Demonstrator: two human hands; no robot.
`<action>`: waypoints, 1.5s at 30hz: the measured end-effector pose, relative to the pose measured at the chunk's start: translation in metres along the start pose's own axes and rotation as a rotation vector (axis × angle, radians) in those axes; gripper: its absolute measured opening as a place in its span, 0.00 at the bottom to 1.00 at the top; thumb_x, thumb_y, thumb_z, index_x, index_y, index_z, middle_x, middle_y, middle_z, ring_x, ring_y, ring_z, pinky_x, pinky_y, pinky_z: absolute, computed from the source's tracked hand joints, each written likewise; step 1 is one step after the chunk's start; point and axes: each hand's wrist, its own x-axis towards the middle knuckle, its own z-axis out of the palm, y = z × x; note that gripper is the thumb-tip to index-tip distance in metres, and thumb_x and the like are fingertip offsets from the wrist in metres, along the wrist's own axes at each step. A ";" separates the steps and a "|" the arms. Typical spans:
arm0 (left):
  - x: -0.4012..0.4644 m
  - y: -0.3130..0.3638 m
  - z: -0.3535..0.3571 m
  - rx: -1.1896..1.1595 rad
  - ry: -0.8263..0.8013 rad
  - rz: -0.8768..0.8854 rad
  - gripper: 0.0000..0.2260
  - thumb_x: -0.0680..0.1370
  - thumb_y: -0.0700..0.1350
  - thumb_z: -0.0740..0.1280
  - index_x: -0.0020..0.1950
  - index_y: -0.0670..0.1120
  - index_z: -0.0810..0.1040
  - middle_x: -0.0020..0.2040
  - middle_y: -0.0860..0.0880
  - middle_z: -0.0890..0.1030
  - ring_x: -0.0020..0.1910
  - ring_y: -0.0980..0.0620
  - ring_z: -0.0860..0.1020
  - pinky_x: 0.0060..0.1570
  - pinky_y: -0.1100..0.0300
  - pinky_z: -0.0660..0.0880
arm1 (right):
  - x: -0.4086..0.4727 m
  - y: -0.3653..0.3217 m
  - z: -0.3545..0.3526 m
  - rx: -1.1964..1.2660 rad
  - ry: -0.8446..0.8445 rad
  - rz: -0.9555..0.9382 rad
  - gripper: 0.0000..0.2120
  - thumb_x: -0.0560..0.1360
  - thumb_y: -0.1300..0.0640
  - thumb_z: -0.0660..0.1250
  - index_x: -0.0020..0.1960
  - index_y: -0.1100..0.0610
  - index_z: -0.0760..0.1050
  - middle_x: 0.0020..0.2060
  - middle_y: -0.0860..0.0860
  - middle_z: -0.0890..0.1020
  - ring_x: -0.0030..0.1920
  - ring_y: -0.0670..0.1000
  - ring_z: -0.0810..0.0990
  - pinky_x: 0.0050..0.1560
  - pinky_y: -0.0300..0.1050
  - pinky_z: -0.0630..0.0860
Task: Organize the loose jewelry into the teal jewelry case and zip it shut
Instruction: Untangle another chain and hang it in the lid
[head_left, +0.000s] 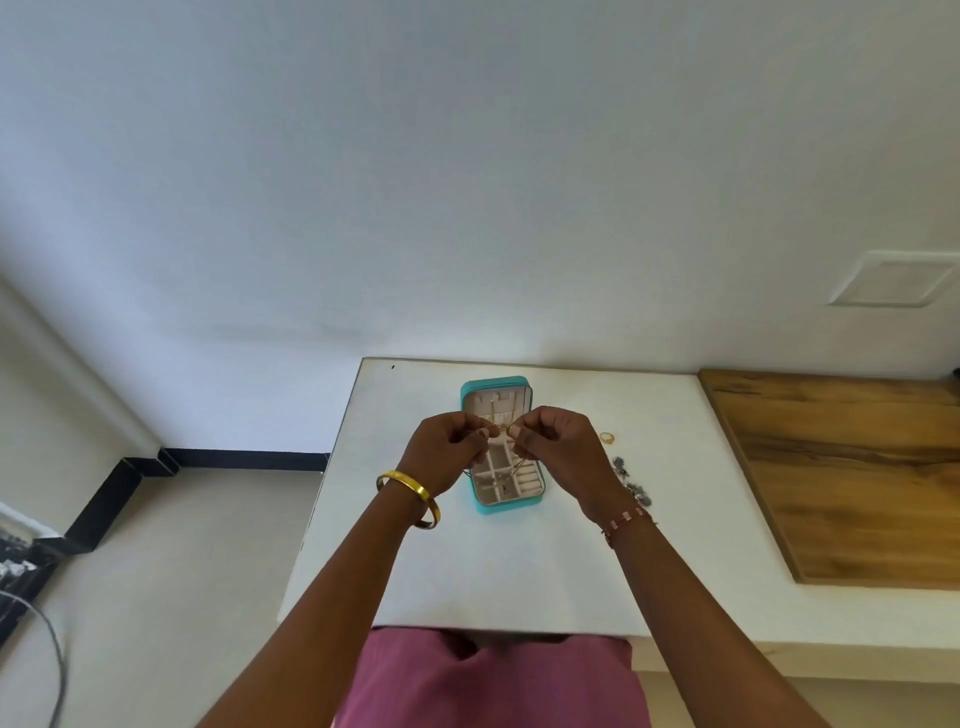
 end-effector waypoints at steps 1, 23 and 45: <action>0.011 -0.005 0.002 0.032 0.023 0.009 0.09 0.77 0.40 0.62 0.54 0.39 0.78 0.41 0.47 0.78 0.35 0.56 0.74 0.40 0.67 0.73 | 0.012 0.006 0.003 -0.032 0.017 -0.006 0.03 0.73 0.64 0.67 0.41 0.59 0.76 0.34 0.53 0.79 0.32 0.43 0.77 0.39 0.37 0.74; 0.095 -0.061 0.037 0.339 0.562 0.293 0.06 0.71 0.42 0.69 0.45 0.43 0.83 0.38 0.44 0.81 0.37 0.48 0.76 0.39 0.51 0.77 | 0.111 0.096 0.038 -0.731 0.560 -0.615 0.07 0.73 0.56 0.63 0.42 0.59 0.76 0.42 0.57 0.77 0.45 0.51 0.69 0.45 0.44 0.68; 0.098 -0.074 0.035 0.369 0.552 0.240 0.09 0.69 0.42 0.72 0.48 0.42 0.82 0.49 0.41 0.81 0.48 0.43 0.78 0.44 0.54 0.76 | 0.119 0.101 0.041 -0.833 0.476 -0.713 0.09 0.73 0.55 0.62 0.43 0.60 0.78 0.52 0.60 0.79 0.58 0.54 0.69 0.61 0.50 0.69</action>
